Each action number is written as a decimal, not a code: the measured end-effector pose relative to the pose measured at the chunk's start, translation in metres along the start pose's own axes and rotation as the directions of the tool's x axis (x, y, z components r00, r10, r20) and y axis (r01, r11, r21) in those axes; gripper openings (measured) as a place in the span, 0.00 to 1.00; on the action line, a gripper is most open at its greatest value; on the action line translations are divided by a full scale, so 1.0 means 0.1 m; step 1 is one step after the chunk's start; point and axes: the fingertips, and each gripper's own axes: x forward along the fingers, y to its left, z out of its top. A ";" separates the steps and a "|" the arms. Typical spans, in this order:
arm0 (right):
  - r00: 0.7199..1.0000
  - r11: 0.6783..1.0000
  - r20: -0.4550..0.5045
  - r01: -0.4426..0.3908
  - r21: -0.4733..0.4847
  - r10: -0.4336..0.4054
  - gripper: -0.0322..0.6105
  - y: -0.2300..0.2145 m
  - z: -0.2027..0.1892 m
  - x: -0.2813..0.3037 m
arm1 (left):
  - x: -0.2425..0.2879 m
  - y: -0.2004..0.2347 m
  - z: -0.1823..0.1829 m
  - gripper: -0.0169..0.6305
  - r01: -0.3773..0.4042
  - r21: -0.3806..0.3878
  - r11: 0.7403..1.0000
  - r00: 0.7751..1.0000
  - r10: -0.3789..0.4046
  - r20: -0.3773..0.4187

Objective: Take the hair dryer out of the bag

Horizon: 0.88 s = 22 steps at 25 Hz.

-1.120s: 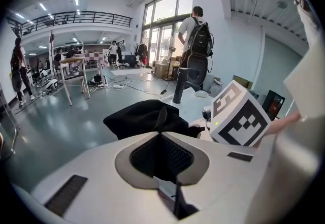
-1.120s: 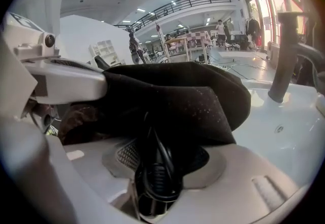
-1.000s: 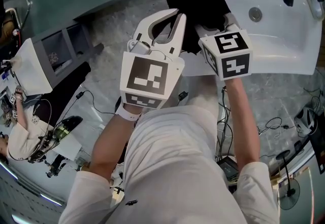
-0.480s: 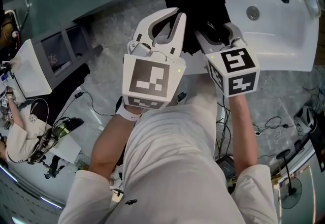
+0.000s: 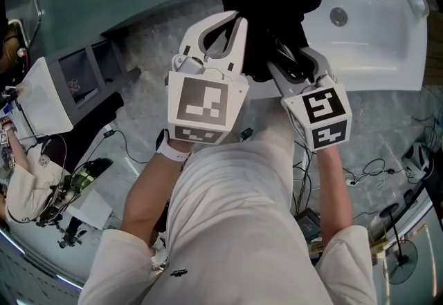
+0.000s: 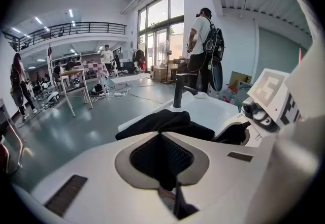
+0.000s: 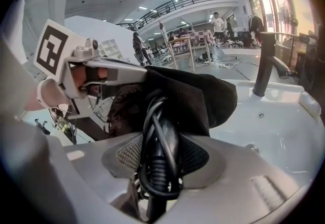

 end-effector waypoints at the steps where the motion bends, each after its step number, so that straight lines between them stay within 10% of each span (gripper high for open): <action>1: 1.000 1.000 -0.002 -0.009 -0.002 0.009 0.38 0.03 -0.02 -0.04 | -0.01 0.01 0.00 0.05 -0.002 0.008 1.000 1.000 0.003 -0.004; 16: 0.987 0.981 -0.002 -0.161 0.105 0.162 0.38 0.25 -0.17 -0.54 | -0.08 0.11 -0.21 0.05 -0.004 0.116 0.993 0.999 0.009 -0.044; 22: 0.976 0.968 0.009 -0.216 0.128 0.216 0.38 0.35 -0.16 -0.72 | -0.06 0.14 -0.23 0.05 0.104 -0.118 0.988 0.994 -0.107 -0.024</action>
